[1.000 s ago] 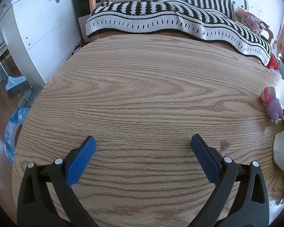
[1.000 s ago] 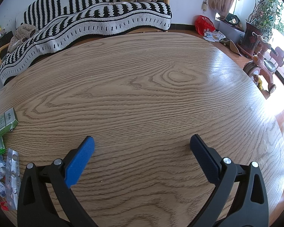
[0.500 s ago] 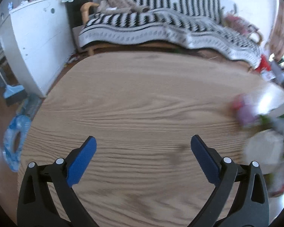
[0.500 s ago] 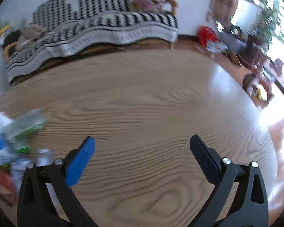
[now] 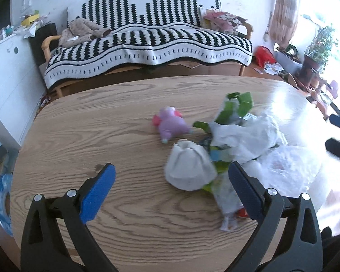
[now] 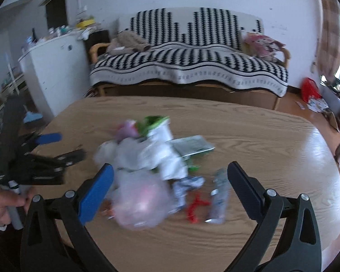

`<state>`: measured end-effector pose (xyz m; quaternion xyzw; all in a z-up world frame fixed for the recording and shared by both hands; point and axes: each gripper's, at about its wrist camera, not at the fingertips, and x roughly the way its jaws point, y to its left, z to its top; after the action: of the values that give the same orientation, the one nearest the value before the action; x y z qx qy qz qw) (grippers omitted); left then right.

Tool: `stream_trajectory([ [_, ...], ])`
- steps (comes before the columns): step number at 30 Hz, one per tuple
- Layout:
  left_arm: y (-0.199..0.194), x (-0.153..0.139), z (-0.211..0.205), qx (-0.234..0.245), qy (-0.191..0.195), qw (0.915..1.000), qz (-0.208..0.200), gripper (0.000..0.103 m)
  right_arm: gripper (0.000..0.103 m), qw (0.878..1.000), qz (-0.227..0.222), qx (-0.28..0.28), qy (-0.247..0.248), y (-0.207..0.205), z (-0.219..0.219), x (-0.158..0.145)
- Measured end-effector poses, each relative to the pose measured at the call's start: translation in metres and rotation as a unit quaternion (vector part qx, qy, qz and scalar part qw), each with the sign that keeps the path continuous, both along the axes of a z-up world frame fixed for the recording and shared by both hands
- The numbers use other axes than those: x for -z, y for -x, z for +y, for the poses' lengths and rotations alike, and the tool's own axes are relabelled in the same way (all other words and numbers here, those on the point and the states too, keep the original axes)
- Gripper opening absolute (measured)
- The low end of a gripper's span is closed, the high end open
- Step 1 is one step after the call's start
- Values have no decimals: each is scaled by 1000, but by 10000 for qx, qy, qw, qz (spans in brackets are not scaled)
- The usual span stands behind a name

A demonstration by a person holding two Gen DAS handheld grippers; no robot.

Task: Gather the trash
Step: 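Grasp the white paper cup with the left tool while the right tool grasps a clear plastic bag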

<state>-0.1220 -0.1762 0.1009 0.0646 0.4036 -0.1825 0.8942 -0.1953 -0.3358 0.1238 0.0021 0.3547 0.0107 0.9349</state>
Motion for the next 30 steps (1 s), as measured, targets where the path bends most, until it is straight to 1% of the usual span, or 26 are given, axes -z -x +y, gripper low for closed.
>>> stream_trajectory([
  [1, 0, 1, -2, 14, 12, 10000, 32, 97, 97, 9999, 60, -90, -40, 1, 8, 3],
  [6, -8, 9, -7, 79, -33, 9999, 101, 97, 97, 9991, 298, -315, -26, -2, 22, 21],
  [10, -26, 27, -10, 67, -62, 9995, 304, 97, 97, 9982, 461, -377, -95, -10, 22, 39],
  [14, -47, 43, -11, 32, 66, 9986, 532, 97, 97, 9975, 564, -400, -164, -21, 21, 54],
  [15, -52, 47, -13, 38, 50, 9984, 567, 97, 97, 9974, 577, -406, -168, -22, 20, 56],
  [16, -56, 51, -14, 44, -9, 9982, 592, 97, 94, 9973, 583, -405, -162, -24, 20, 60],
  [18, -60, 57, -18, 64, -62, 9980, 631, 97, 85, 9969, 644, -403, -215, -28, 19, 66],
  [19, -61, 59, -19, 73, -58, 9978, 662, 97, 73, 9965, 678, -420, -253, -29, 19, 69],
  [20, -62, 60, -20, 92, -51, 9975, 694, 97, 58, 9963, 710, -408, -244, -31, 19, 72],
  [21, -61, 61, -21, 107, -51, 9975, 691, 96, 50, 9961, 741, -409, -238, -32, 19, 74],
  [23, -60, 61, -23, 176, -62, 9976, 667, 89, 24, 9957, 767, -437, -273, -32, 19, 77],
  [24, -58, 60, -23, 231, -15, 9975, 669, 70, 20, 9958, 746, -439, -285, -32, 19, 76],
  [25, -57, 59, -23, 238, -5, 9973, 693, 64, 15, 9960, 702, -462, -308, -30, 20, 74],
  [27, -55, 57, -20, 226, 27, 9972, 714, 62, 11, 9966, 574, -515, -285, -26, 21, 67],
  [30, -51, 50, -17, 190, 62, 9978, 627, 61, 10, 9970, 440, -569, -299, -21, 23, 58],
])
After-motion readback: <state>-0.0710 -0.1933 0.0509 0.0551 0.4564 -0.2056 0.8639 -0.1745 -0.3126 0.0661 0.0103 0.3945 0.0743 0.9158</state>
